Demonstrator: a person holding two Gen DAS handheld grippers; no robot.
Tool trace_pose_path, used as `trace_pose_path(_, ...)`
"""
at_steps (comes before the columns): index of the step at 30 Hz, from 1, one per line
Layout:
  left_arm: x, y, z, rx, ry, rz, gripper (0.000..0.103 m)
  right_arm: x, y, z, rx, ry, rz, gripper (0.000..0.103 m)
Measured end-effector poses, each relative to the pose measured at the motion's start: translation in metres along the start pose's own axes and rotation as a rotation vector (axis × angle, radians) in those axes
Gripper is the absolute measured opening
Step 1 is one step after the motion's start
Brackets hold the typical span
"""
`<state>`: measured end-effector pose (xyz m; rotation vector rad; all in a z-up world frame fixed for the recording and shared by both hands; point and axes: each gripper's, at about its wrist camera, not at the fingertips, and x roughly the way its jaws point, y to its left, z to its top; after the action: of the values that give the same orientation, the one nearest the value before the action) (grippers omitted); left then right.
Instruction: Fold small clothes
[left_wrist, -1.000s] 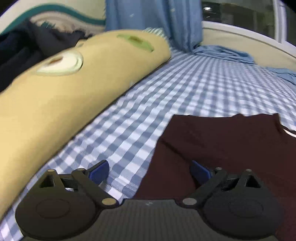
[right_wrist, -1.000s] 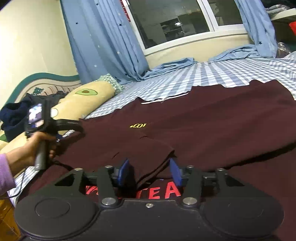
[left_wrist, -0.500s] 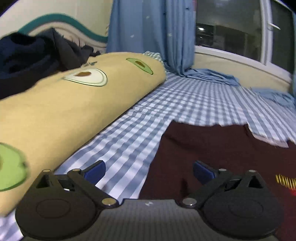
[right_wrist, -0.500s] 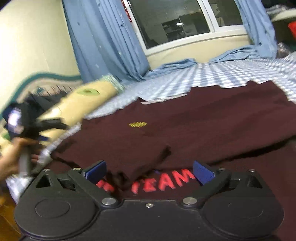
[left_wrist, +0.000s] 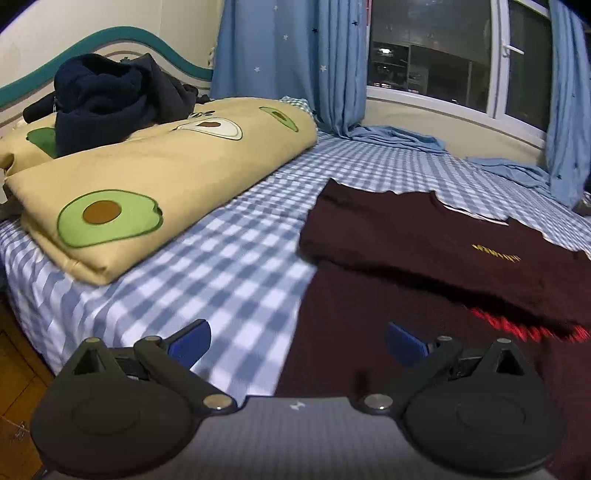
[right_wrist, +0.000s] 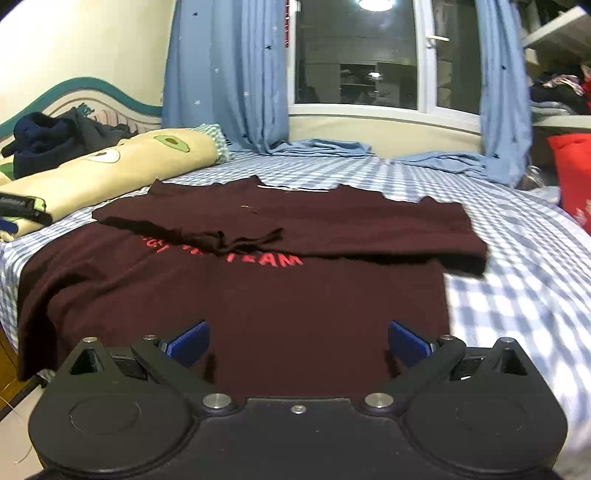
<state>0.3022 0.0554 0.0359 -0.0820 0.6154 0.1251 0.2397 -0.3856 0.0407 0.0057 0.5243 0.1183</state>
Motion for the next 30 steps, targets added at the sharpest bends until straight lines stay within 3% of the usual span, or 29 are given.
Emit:
trace_pose_path(12,-0.069,-0.024,-0.042,0.088,-0.012,-0.055,0.102,-0.075,-0.03,-0.043,0.014,0.01,-0.084,0.103)
trace_pose_path(19,-0.097,-0.047,-0.081,0.116,-0.059,-0.105,0.102,-0.077,-0.053,-0.072,0.124,0.075,0.039,0.103)
trace_pose_path(25,-0.121,-0.068,-0.118,0.184,-0.11,-0.085,0.102,-0.034,-0.077,-0.097,0.263,0.165,0.192,0.102)
trace_pose_path(30,-0.131,-0.071,-0.13,0.212,-0.099,-0.083,0.102,-0.004,-0.094,-0.11,0.379,0.135,0.355,0.101)
